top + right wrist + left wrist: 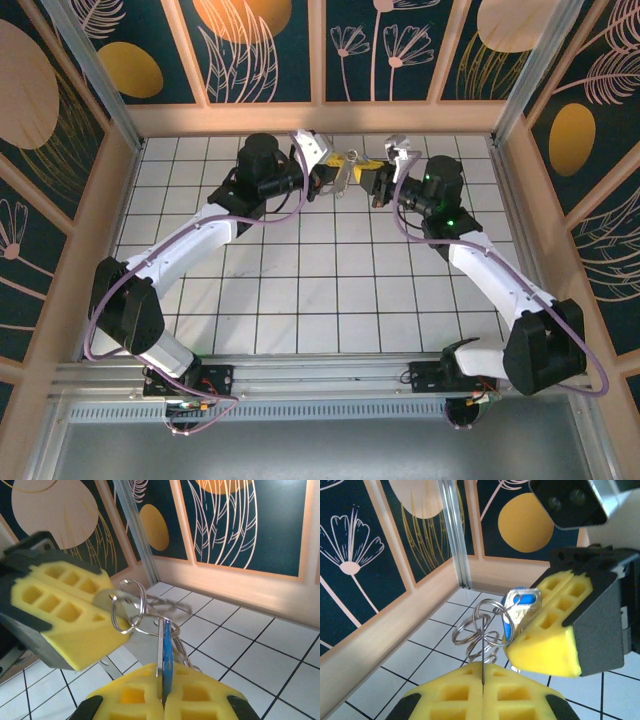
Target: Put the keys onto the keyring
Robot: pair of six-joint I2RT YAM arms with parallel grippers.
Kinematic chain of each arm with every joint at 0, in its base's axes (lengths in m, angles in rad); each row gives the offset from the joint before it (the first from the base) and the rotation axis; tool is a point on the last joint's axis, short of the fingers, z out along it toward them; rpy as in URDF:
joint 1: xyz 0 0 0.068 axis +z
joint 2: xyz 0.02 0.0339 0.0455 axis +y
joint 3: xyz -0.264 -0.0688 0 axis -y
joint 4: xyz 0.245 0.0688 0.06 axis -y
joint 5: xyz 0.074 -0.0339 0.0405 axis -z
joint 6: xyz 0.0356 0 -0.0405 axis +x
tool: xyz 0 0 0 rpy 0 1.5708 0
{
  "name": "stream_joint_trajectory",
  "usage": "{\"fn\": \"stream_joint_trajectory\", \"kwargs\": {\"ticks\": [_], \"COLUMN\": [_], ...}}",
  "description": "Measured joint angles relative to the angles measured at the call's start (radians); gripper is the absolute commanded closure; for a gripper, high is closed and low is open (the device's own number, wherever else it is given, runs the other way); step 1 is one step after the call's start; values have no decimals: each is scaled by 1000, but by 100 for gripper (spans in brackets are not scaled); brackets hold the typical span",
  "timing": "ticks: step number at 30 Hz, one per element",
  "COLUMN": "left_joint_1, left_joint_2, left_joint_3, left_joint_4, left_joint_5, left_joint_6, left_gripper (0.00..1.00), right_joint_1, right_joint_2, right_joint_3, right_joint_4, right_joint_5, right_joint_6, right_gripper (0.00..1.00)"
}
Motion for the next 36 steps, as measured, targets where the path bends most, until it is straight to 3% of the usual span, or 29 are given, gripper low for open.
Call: {"fn": "stream_joint_trajectory", "kwargs": {"ticks": [20,36], "left_joint_1": [-6,0], "left_joint_2": [-2,-19], "left_joint_3": [-20,-20], "left_joint_4": [44,48], "left_joint_5": [-26,-45], "left_joint_6": [0,0], "left_gripper": [100,100], "right_joint_1": [0,35], "right_joint_2": [-12,76], "right_joint_3": [89,191], "right_joint_4": [-160,-212], "right_joint_5": [10,11], "right_joint_6": [-49,-71], "right_gripper": [100,100]}}
